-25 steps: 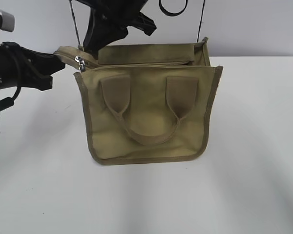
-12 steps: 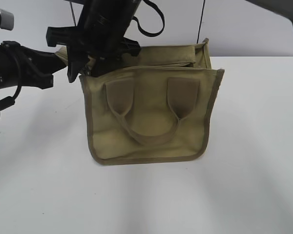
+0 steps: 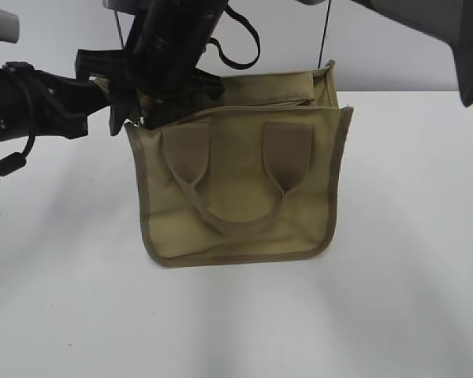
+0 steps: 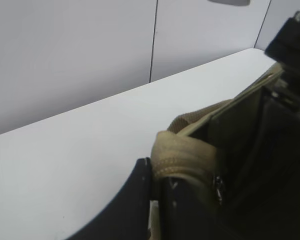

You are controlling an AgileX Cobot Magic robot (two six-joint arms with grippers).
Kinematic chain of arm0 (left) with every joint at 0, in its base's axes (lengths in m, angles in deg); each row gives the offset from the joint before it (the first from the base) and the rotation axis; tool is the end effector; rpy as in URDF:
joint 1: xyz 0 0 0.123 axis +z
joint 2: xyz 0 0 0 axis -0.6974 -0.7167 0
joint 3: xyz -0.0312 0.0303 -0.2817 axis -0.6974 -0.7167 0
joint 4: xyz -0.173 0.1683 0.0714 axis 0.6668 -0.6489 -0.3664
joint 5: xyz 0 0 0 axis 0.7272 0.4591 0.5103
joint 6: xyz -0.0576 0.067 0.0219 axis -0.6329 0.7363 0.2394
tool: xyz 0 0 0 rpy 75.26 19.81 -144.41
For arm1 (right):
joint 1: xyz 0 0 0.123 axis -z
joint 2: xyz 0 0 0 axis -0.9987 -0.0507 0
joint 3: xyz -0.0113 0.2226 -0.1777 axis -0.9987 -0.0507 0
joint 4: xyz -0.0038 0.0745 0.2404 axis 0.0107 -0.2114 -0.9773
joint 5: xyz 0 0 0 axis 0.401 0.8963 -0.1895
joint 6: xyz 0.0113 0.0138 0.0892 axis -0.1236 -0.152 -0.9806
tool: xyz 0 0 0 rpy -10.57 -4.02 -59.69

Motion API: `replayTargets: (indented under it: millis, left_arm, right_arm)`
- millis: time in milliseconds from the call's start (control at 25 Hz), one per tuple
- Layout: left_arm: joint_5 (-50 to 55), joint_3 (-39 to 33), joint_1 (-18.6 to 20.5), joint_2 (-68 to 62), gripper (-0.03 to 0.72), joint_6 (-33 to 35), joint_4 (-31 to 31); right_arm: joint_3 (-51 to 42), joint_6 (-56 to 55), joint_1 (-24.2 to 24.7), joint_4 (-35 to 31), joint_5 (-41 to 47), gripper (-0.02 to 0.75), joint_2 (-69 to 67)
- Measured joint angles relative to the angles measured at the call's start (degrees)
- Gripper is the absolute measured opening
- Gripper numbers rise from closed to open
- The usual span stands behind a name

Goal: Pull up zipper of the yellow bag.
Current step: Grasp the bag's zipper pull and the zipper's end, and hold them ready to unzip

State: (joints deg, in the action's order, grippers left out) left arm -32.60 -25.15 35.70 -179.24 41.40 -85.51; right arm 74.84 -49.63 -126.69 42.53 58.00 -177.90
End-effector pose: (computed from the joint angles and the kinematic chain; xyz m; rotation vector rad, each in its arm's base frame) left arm 0.2936 -0.0923 0.2175 0.6177 1.7553 -0.5388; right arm 0.3681 0.3432 0.2487 -0.5237 2.8155 0.7310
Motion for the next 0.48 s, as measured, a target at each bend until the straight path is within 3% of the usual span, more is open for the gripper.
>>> replayTargets:
  millis: [120, 200, 360, 480]
  left_arm:
    - [-0.3, 0.0, 0.0, 0.2, 0.006, -0.2, -0.1]
    - [-0.3, 0.0, 0.0, 1.1, 0.006, -0.2, -0.3]
    - [-0.1, 0.0, -0.1, 2.2, 0.006, -0.5, -0.5]
    - [0.3, 0.0, -0.1, 2.2, 0.006, -1.0, -0.6]
  right_arm:
    - [0.0, -2.2, -0.3, 2.0, -0.7, 0.35, 0.0]
    - [0.0, -4.3, -0.4, 3.6, -0.8, 0.295, 0.0]
    - [0.1, -6.9, -0.5, 5.4, -1.3, 0.077, 0.0]
    - [0.1, -6.4, -0.5, 5.5, -0.5, 0.002, 0.0]
